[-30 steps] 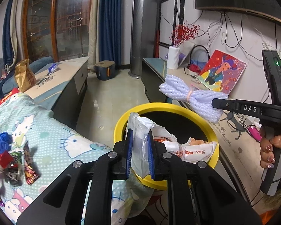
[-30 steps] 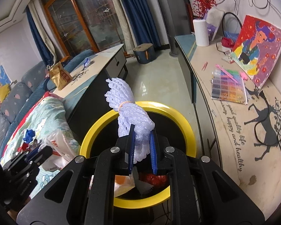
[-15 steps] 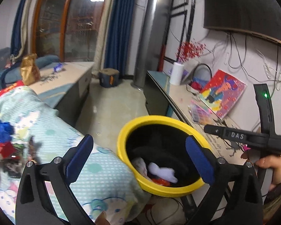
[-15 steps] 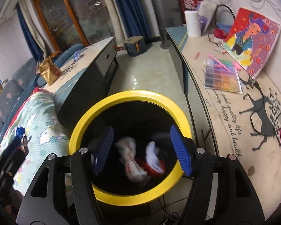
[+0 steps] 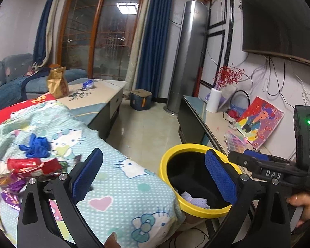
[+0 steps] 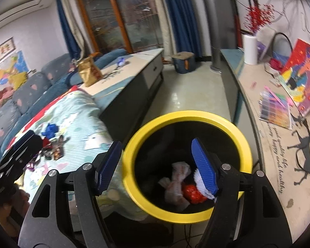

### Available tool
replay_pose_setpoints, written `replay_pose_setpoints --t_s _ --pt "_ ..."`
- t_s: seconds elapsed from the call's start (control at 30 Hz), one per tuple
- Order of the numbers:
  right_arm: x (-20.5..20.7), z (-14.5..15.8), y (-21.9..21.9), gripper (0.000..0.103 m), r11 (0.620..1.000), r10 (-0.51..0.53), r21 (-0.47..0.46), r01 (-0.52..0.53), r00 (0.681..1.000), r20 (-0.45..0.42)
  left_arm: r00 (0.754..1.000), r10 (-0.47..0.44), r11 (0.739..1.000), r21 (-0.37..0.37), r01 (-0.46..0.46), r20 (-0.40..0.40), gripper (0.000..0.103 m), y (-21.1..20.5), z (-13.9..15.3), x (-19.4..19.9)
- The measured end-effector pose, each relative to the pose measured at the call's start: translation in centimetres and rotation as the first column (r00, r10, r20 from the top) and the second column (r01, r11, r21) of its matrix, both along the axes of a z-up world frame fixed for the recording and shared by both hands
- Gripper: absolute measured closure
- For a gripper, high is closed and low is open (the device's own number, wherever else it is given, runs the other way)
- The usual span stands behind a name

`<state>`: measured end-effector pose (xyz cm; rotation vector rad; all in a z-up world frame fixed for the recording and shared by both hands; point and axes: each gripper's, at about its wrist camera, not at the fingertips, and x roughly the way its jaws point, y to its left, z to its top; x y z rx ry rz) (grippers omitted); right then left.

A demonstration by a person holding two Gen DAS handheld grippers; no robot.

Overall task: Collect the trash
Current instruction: 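Move both open tools back from the bin to the remaining wrappers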

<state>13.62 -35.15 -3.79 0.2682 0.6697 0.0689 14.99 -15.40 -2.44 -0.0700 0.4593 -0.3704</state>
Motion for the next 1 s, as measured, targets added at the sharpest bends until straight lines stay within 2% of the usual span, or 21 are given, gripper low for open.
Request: replay_pose_setpoints --t_s 0.3,0.6,1.0 --pt "-0.8 1.3 3.3 0.040 0.995 0.096 -0.032 -0.095 0.994 0.051 0.995 0.089 0.995 -0.037 -0.088 0.032 0.007 3.7 1.3 -1.2" --pt "-1.1 2.0 6.6 0.040 0.983 0.181 -0.056 -0.177 0.982 0.061 0.982 0.176 0.984 -0.035 -0.173 0.066 0.007 6.8 2.2 -1.9" --pt "-0.6 3.4 11.5 0.039 0.950 0.309 -0.074 -0.304 0.947 0.082 0.957 0.278 0.960 -0.038 -0.276 0.078 0.007 11.3 2.6 -2.9"
